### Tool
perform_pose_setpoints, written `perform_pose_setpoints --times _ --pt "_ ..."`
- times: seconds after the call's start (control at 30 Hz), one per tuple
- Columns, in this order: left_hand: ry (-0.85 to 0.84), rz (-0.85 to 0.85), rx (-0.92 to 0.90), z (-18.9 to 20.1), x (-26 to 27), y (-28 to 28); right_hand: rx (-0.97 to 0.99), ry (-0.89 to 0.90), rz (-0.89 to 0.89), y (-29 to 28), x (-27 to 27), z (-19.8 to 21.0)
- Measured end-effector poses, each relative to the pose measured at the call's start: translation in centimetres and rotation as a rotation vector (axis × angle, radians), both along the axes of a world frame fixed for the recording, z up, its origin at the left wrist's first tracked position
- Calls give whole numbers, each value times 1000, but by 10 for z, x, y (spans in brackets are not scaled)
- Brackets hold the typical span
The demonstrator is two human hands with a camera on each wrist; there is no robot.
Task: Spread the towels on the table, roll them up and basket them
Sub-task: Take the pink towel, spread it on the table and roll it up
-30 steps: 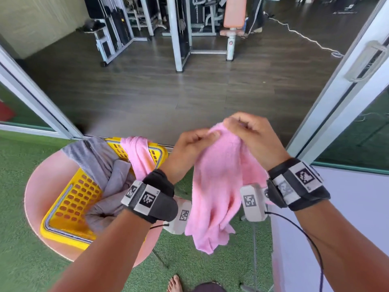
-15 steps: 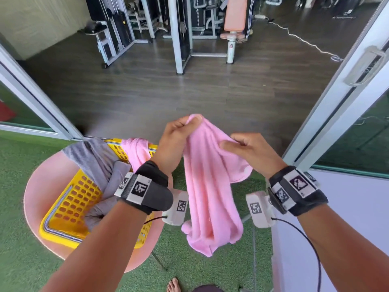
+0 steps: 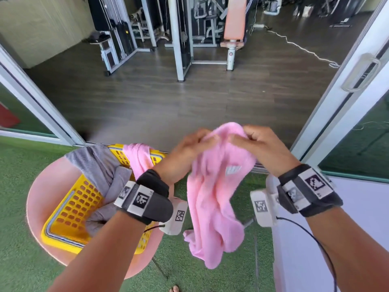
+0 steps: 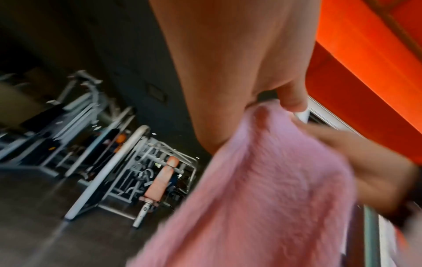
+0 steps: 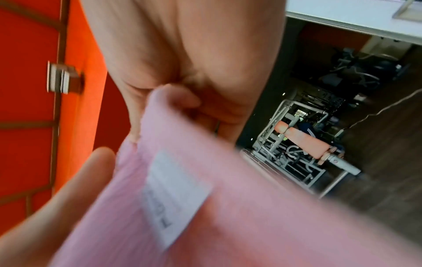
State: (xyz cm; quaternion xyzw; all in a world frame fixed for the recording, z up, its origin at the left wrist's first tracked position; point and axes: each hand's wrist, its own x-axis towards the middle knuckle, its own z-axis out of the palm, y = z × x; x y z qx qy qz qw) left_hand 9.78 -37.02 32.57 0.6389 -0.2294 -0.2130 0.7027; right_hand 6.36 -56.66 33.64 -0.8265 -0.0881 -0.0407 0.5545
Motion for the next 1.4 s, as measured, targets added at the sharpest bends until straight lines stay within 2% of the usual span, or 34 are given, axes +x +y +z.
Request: perform_pose_setpoints --times 0.07,0.1,0.23,0.3,0.4,0.47,0.53,0.6,0.67,0.73,0.8,0.9,1.0,1.13,1.23,1.27,1.33,1.4 --pt "-37 -120 123 -3 -13 -8 80 -136 -48 2 6 15" --pt "-41 -99 125 -3 -13 -10 132 -161 -58 4 8 17" --pt "0 123 -67 -1 -1 -3 289 -40 -43 8 0 -15" --pt "-10 66 -26 -2 -4 -1 406 -22 -32 11 -5 -22" --pt "-34 -113 158 -4 -18 -4 576 -36 -19 7 -2 -4" --pt "-46 -15 46 -5 -15 -6 622 -11 4 6 1 0" --pt "-12 174 -160 -3 -5 -6 561 70 13 11 -2 -9" --pt "-64 293 -182 -3 3 -5 442 143 48 15 -6 -20" --pt "-142 270 -79 -7 3 -7 438 102 46 15 -3 -20" --pt "-144 165 -18 -12 -2 -9 431 1 2 13 2 -7" --pt "-100 122 -39 -15 -4 -13 253 -88 -37 14 7 7" --pt "-72 190 -127 -11 1 -14 117 -107 32 21 7 14" --pt "-197 289 -117 -2 3 -15 116 -145 5 28 9 16" --pt "-436 556 -61 23 17 -12 87 -128 -59 32 11 -5" --pt "-454 799 -43 48 43 3 50 -63 -92 33 0 -30" --pt "-445 826 -29 52 46 7 52 -66 -107 32 -2 -31" --pt "-357 722 83 49 39 1 67 -116 -141 30 0 -21" --pt "-303 450 203 31 20 -9 121 -176 -144 29 8 -1"
